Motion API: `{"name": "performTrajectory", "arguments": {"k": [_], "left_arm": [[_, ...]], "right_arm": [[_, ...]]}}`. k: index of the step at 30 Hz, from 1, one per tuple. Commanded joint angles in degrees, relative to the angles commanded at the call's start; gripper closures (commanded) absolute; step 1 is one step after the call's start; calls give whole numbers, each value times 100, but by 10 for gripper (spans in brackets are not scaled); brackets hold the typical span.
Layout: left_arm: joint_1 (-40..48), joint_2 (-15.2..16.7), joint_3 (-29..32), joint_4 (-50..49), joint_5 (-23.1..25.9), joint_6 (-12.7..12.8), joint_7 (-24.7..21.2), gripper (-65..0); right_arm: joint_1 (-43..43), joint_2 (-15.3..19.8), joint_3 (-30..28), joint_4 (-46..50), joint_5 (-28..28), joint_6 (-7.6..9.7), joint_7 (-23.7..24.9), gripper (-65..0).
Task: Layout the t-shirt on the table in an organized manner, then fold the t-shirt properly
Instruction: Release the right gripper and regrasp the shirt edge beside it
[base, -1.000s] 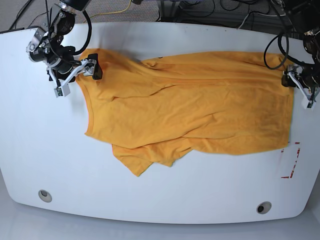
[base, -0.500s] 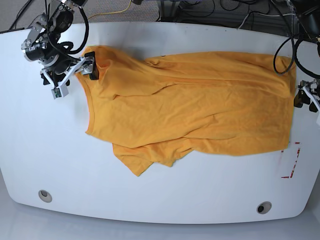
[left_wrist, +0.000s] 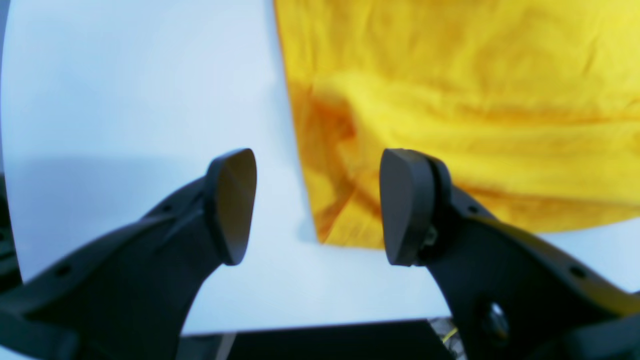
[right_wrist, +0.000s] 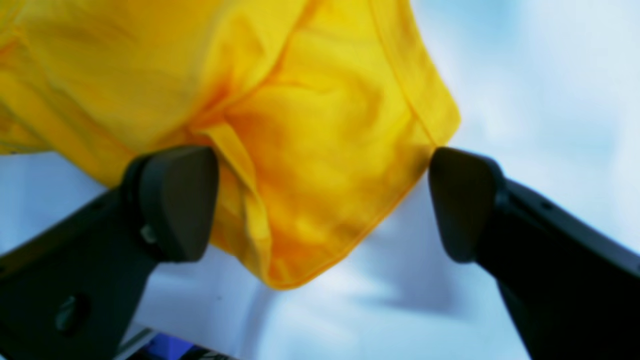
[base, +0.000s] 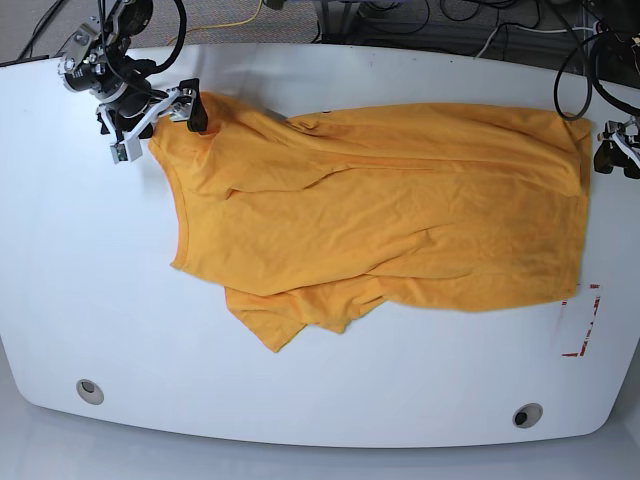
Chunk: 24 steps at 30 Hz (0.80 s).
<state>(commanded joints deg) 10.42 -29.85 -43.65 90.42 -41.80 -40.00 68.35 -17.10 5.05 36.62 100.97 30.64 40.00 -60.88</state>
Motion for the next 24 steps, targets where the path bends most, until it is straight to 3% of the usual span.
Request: {"name": "performTrajectory", "arguments": {"k": [12, 14, 16, 17, 20, 22, 24], "left_arm": [[158, 9, 26, -360, 18, 0, -9, -367], [158, 9, 18, -360, 18, 0, -9, -367], [158, 9, 18, -369, 18, 0, -9, -367], [158, 9, 18, -387, 18, 0, -18, -367], [158, 9, 9, -510, 18, 0, -26, -367], [149, 9, 18, -642, 0, 0, -97, -367], [149, 18, 26, -782, -18, 0, -273, -367]], "right_arm": [[220, 26, -9, -404, 0, 0, 123, -633], [220, 18, -18, -404, 0, 0, 123, -549], [281, 18, -18, -413, 0, 0, 123, -366], [290, 18, -18, -413, 0, 0, 123, -315], [316, 18, -18, -413, 0, 0, 123, -79], [325, 18, -18, -413, 0, 0, 123, -8], [325, 26, -18, -413, 0, 0, 123, -2]]}}
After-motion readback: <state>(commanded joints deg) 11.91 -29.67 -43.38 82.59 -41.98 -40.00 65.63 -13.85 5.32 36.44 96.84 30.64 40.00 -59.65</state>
